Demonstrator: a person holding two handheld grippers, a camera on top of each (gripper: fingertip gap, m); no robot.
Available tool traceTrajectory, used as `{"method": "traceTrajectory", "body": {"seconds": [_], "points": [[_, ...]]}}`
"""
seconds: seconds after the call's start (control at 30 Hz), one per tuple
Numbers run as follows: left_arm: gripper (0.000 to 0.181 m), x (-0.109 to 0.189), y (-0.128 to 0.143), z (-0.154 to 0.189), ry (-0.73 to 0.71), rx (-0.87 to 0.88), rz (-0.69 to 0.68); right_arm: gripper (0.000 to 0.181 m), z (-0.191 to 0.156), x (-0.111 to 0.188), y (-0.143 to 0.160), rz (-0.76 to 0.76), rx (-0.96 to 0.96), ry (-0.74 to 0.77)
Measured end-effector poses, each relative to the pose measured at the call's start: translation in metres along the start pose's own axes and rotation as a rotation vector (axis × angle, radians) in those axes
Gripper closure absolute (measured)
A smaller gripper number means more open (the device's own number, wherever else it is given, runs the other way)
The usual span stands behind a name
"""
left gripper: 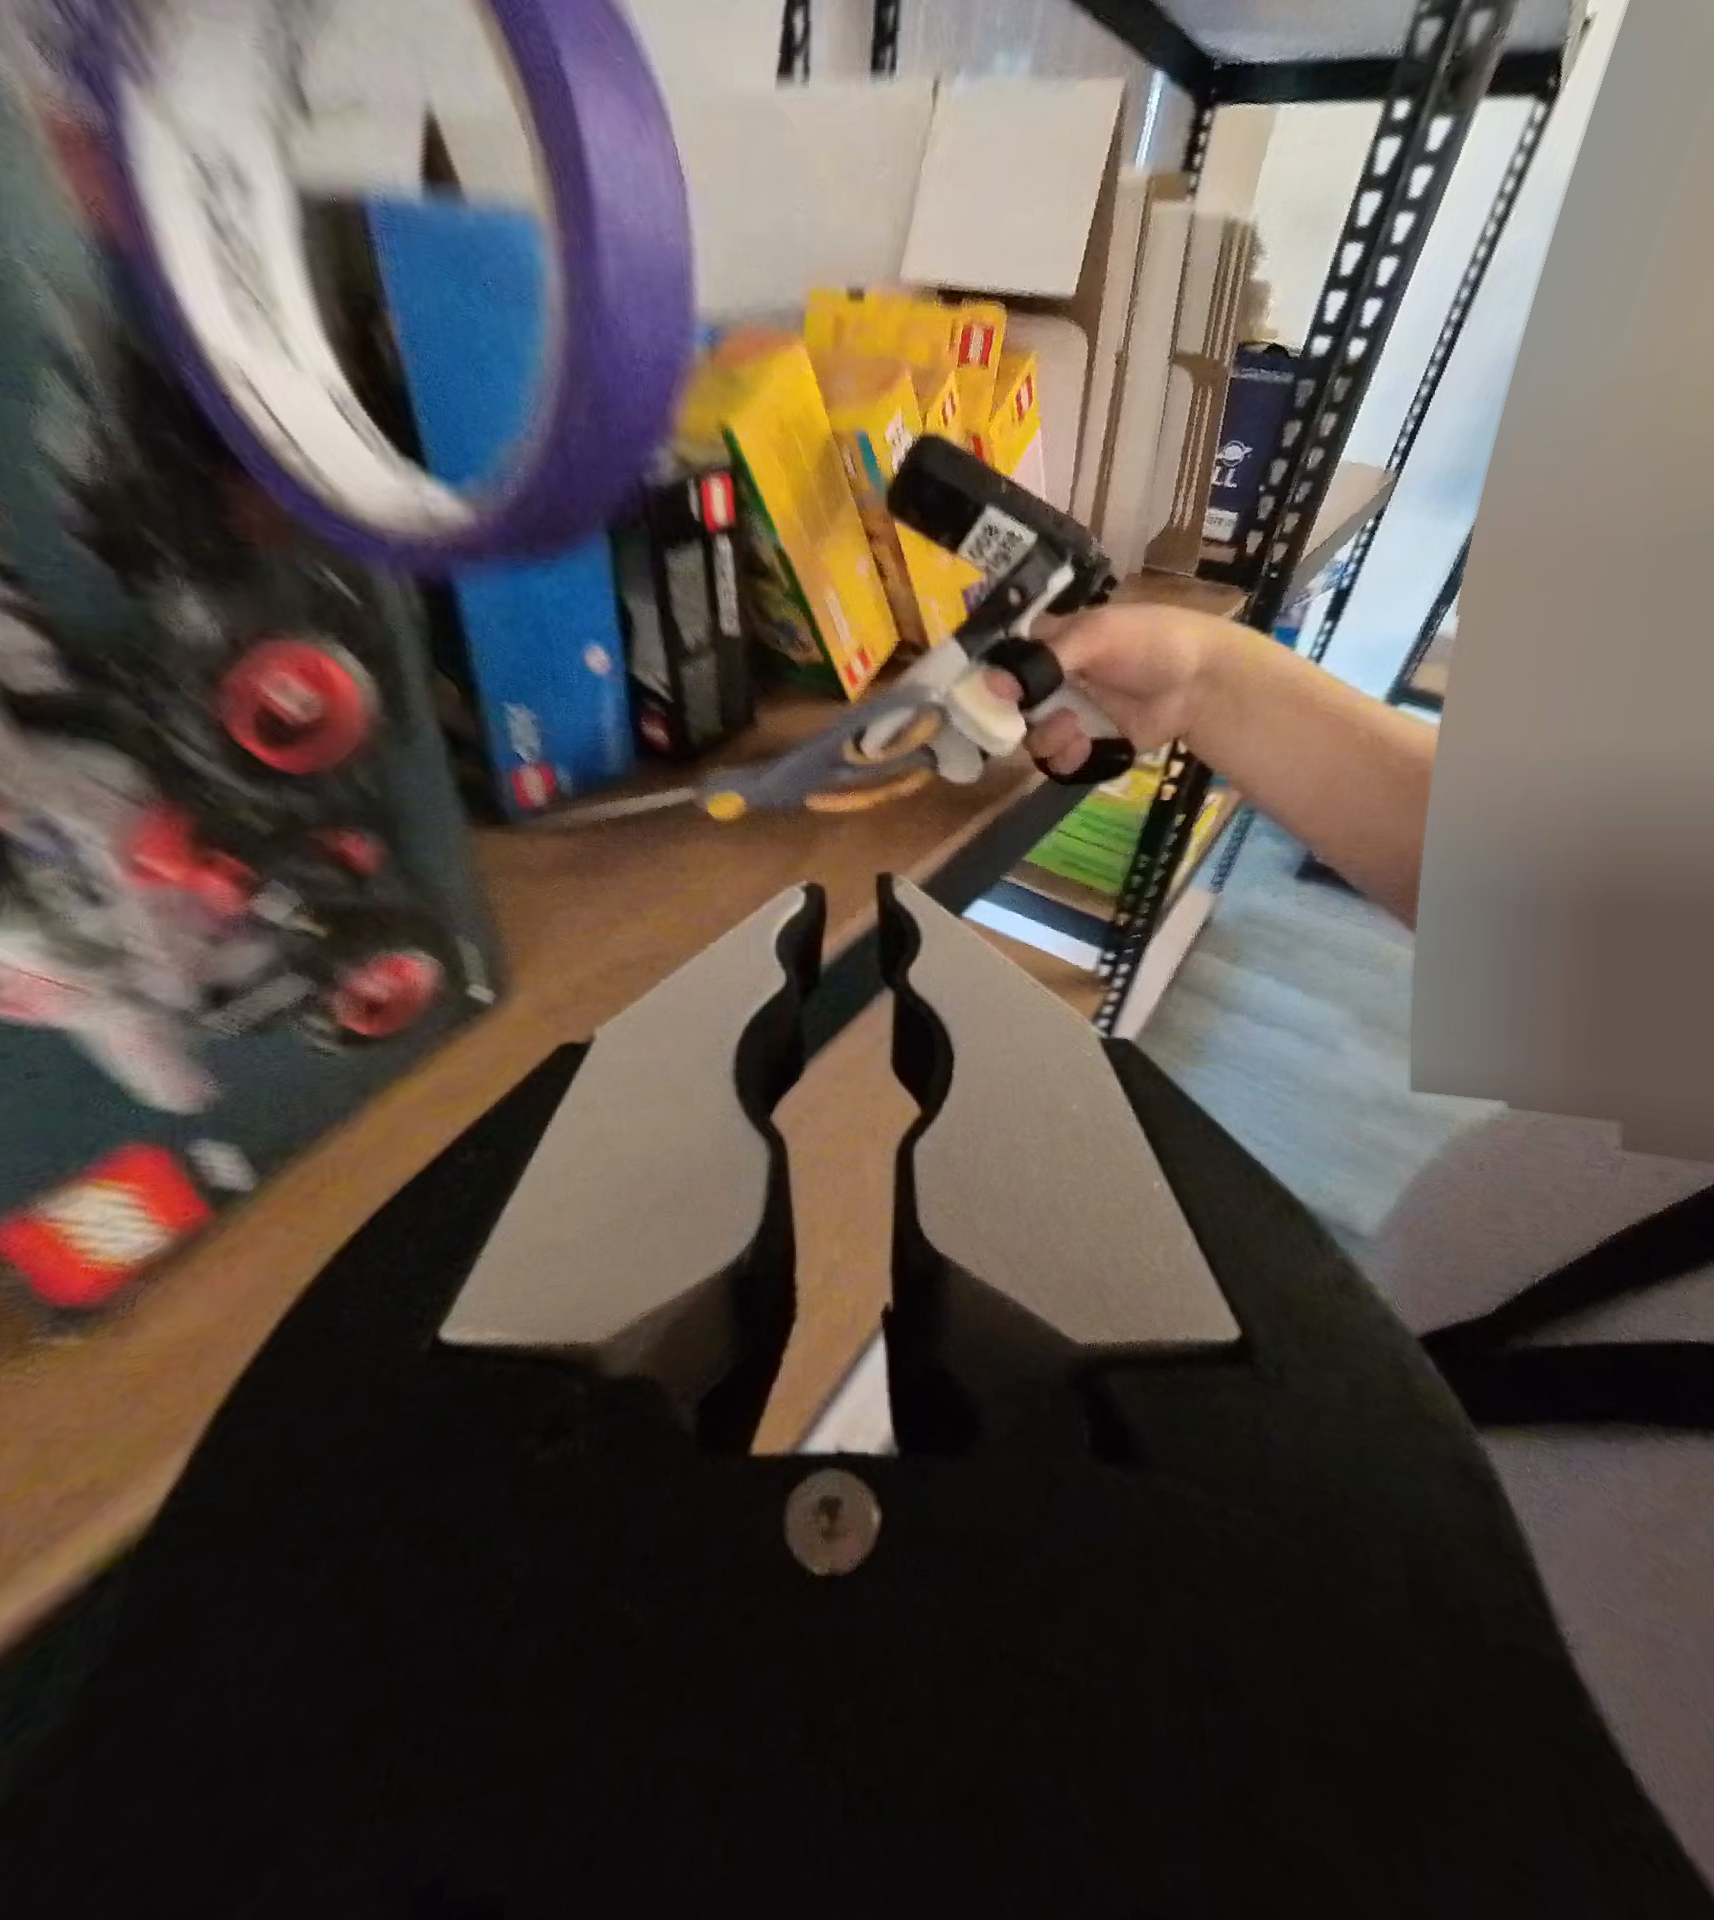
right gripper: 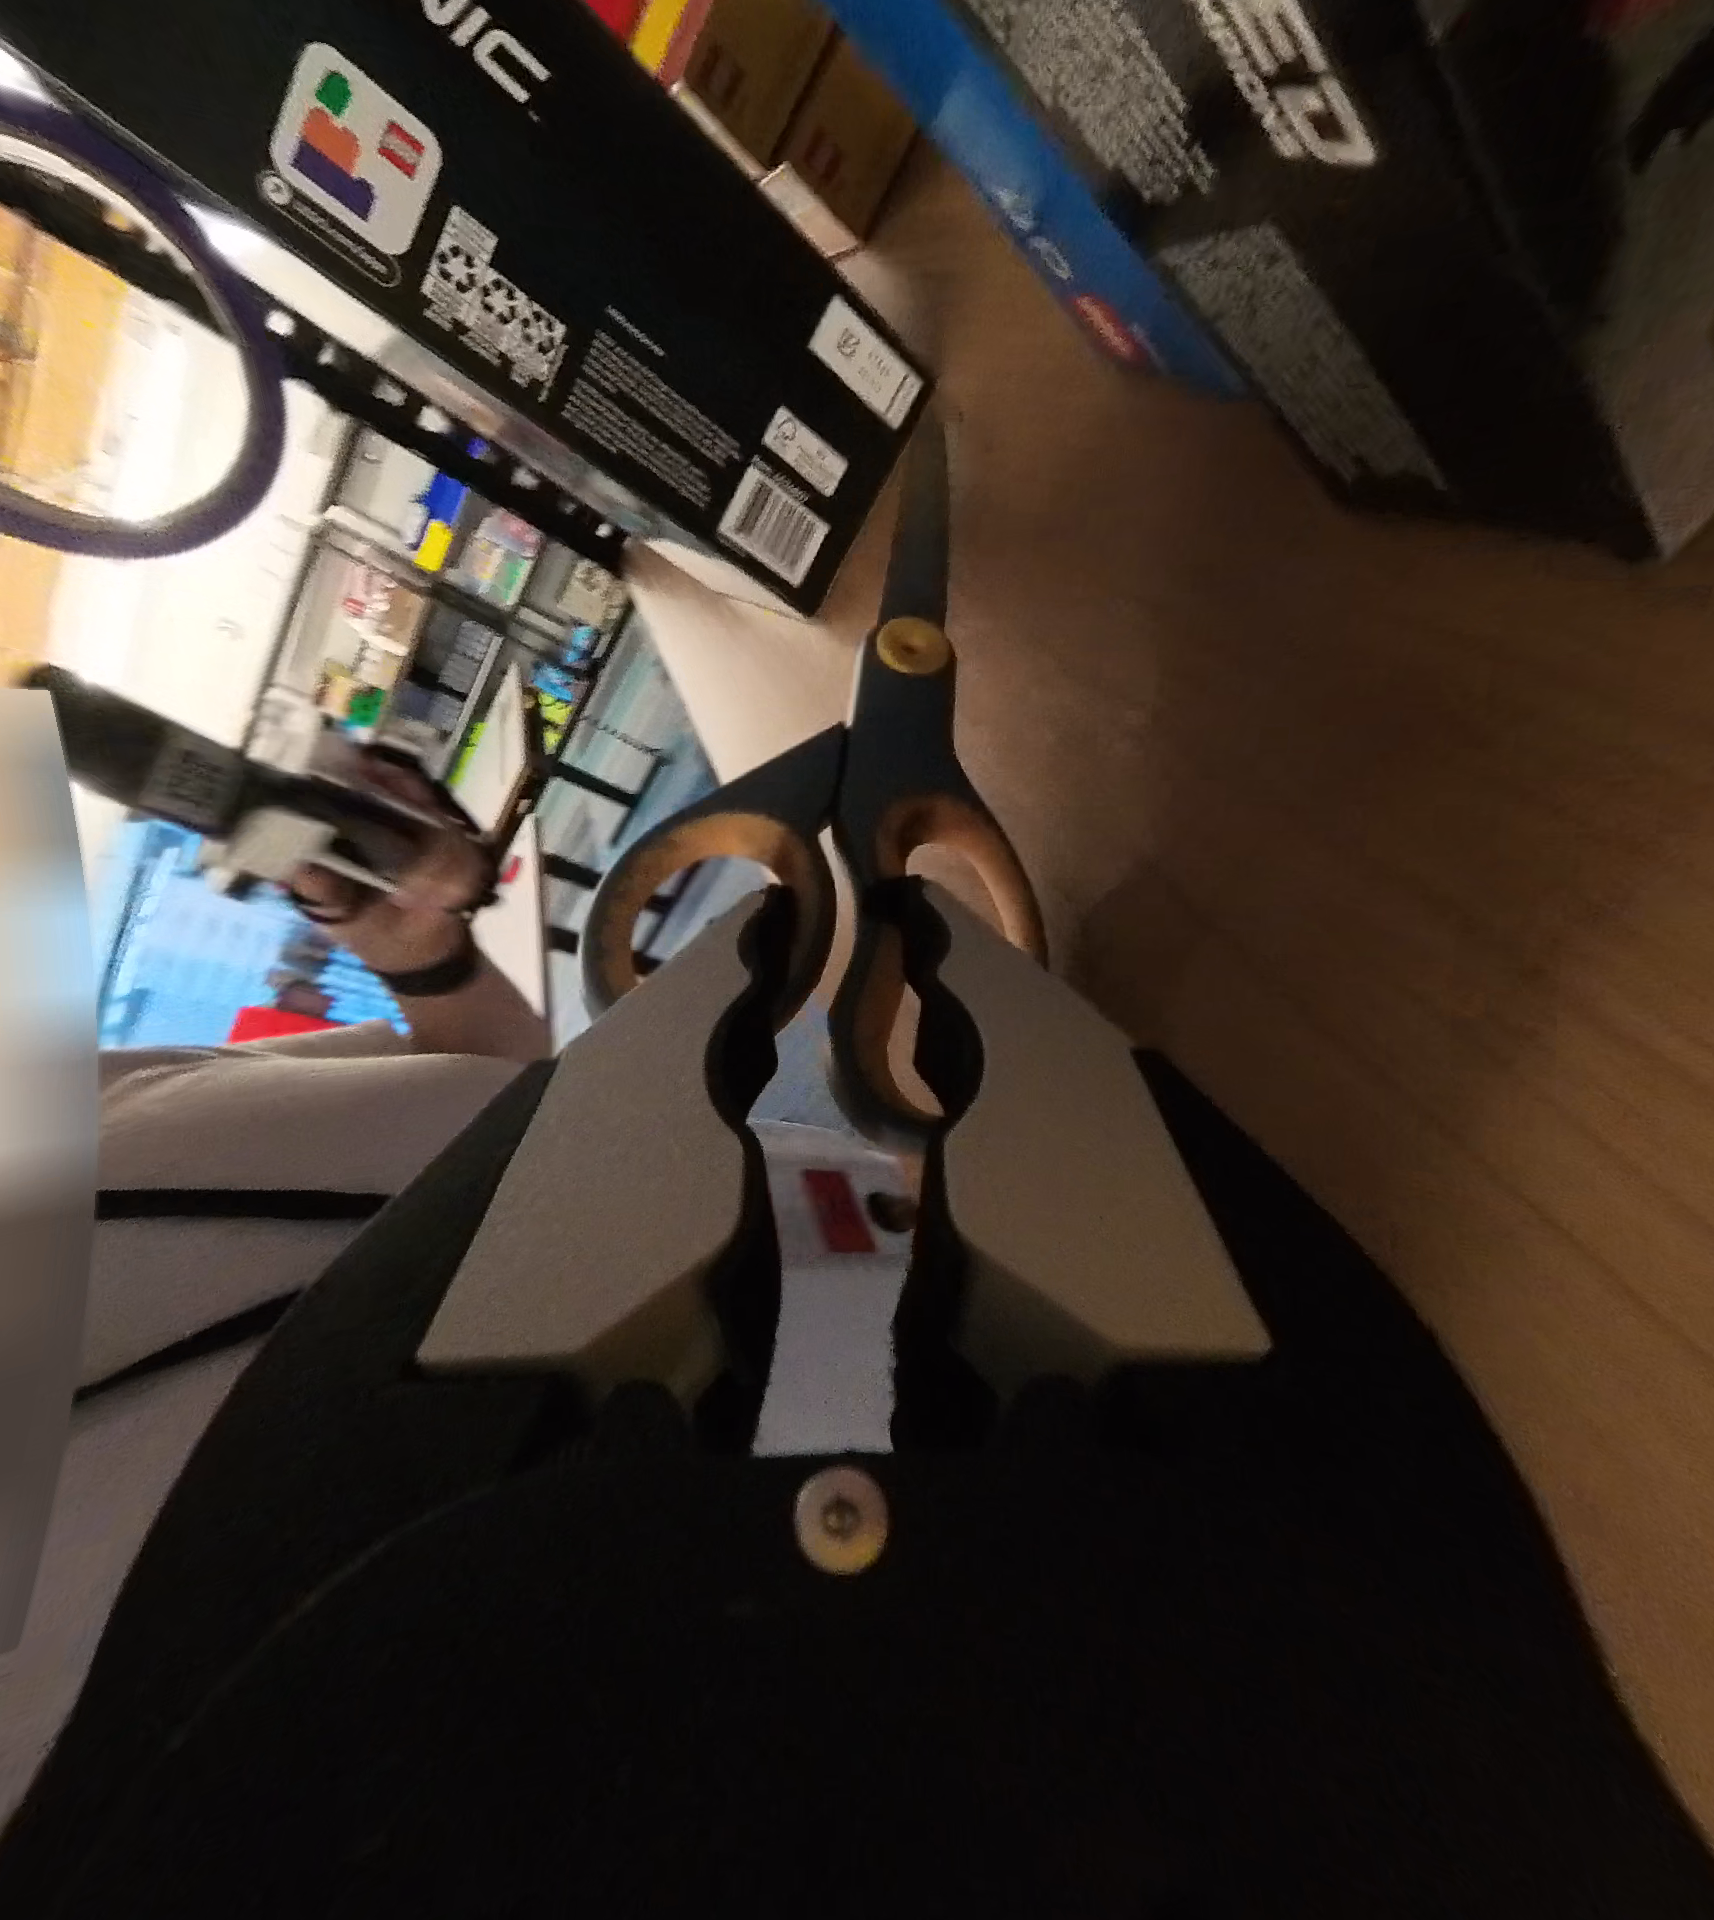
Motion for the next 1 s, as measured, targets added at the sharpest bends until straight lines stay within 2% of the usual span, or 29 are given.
{"method": "traceTrajectory", "body": {"seconds": [0.1, 0.2, 0.33, 0.43, 0.57, 0.67, 0.77, 0.87, 1.0], "points": [[0.178, -0.045, 0.040, 0.021, -0.049, 0.156, -0.018, 0.161, 0.001, 0.007, 0.003, -0.045, 0.007, -0.090], [0.171, -0.095, 0.065, 0.037, -0.149, 0.349, 0.065, 0.161, -0.003, 0.015, 0.004, -0.072, 0.040, -0.150], [0.155, -0.155, 0.076, 0.052, -0.165, 0.632, 0.240, 0.161, -0.013, 0.030, 0.005, -0.060, 0.141, -0.227], [0.145, -0.180, 0.073, 0.052, -0.122, 0.789, 0.372, 0.161, -0.025, 0.040, 0.010, -0.040, 0.306, -0.274], [0.133, -0.196, 0.067, 0.060, 0.042, 0.950, 0.510, 0.161, -0.035, 0.045, 0.027, -0.101, 0.685, -0.119], [0.164, -0.202, 0.079, 0.065, -0.027, 0.991, 0.454, 0.161, -0.041, 0.045, 0.038, -0.129, 1.009, -0.016], [0.167, -0.203, 0.095, 0.068, -0.043, 1.079, 0.485, 0.161, -0.041, 0.037, 0.048, -0.199, 1.291, 0.093], [0.168, -0.204, 0.106, 0.074, -0.138, 1.088, 0.523, 0.160, -0.035, 0.025, 0.051, -0.288, 1.322, 0.129], [0.169, -0.199, 0.102, 0.085, -0.261, 1.024, 0.544, 0.153, -0.034, 0.009, 0.058, -0.360, 1.268, 0.057]]}}
Point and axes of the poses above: each gripper's, where its closed fingertips meet, x back along the fingers, y out of its underside, z = x × y across the jaws, the point moved 10 cm from there along x, back along the fingers, and after that the axes turned 2 degrees about -x, right-handed, at the moved point
